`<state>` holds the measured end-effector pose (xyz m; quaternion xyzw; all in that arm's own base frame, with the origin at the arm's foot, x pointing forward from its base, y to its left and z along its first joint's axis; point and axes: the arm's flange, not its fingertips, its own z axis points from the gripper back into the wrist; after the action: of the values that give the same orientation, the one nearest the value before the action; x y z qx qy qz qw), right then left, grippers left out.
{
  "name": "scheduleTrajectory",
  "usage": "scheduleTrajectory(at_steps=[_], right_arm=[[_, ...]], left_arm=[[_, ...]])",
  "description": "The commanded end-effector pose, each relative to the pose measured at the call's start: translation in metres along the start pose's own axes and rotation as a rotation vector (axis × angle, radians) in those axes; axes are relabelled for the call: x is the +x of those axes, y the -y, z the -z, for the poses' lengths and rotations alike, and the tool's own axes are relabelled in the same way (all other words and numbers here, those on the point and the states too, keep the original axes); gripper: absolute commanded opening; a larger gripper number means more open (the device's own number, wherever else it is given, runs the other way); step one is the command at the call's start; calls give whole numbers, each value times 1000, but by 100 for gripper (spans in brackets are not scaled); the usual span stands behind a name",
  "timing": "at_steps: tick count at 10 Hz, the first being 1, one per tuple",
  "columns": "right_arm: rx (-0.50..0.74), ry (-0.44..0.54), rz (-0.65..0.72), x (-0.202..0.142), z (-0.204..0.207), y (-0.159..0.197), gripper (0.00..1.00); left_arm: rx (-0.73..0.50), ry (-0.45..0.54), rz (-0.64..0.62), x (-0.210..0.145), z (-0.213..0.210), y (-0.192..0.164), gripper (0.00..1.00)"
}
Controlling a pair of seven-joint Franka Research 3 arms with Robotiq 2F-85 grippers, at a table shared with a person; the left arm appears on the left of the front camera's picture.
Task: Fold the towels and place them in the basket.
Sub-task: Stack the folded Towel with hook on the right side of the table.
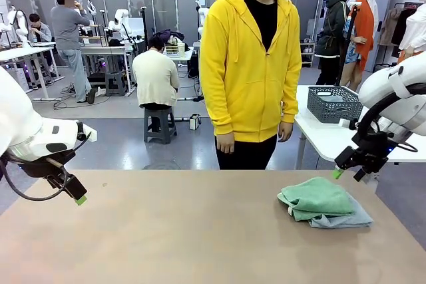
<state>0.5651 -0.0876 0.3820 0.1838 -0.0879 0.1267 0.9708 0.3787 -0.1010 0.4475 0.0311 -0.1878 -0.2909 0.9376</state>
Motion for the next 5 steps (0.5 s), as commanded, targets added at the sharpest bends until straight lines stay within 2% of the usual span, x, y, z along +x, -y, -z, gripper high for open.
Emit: scheduleTrajectory(at_steps=[1, 5], right_arm=[[13, 4, -13, 1, 0, 3, 100], [13, 4, -13, 1, 0, 3, 100]], left_arm=[[10, -3, -1, 0, 0, 1, 100], [10, -3, -1, 0, 0, 1, 100]])
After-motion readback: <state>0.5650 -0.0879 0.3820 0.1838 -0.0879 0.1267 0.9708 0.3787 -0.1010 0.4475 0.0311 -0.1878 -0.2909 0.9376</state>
